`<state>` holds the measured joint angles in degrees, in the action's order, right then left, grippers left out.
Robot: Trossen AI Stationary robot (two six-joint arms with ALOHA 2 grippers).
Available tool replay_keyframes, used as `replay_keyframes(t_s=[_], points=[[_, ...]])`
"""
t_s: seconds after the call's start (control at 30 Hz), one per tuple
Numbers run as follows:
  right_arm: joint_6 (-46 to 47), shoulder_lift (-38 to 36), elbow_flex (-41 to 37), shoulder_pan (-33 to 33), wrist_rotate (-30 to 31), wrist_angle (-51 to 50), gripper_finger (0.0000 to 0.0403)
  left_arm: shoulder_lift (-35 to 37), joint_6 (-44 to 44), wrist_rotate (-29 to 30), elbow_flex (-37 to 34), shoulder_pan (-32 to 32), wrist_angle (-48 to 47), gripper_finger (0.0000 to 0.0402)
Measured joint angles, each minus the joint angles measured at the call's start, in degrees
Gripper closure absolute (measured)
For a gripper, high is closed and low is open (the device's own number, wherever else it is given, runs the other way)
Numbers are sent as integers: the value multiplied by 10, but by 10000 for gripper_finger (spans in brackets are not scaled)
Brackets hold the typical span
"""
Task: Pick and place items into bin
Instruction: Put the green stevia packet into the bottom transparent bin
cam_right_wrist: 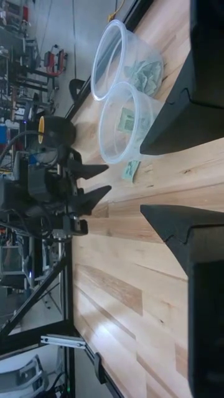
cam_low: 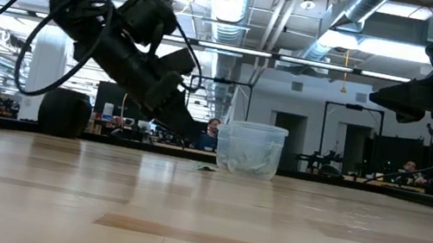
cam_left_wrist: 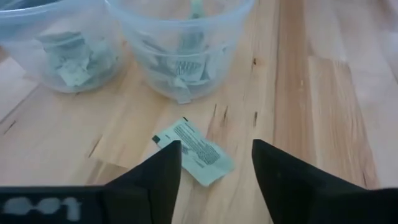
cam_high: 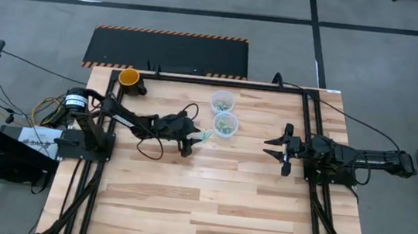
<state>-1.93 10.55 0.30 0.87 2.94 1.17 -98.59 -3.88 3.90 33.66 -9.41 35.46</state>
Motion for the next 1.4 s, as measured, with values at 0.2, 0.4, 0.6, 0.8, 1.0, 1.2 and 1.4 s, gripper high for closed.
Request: replay_keyframes(t_s=[0.2,0.4,0.6,0.8,1.0,1.2,1.4], points=[[0,0,0,0,0,0,270,0,1,0,52,0,-99,195],[0,0,0,0,0,0,269,0,1,45,64,0,-151,193],[0,0,0,0,0,0,269,-1,-15,42,64,-1,-151,193],[0,0,0,0,0,1,270,-54,-13,40,80,-1,-137,193],[0,0,0,0,0,1,268,-99,0,39,115,-1,-134,193],[0,0,0,0,0,1,270,-101,6,31,119,-1,-150,193],[0,0,0,0,0,0,268,-100,0,26,120,0,-170,210]])
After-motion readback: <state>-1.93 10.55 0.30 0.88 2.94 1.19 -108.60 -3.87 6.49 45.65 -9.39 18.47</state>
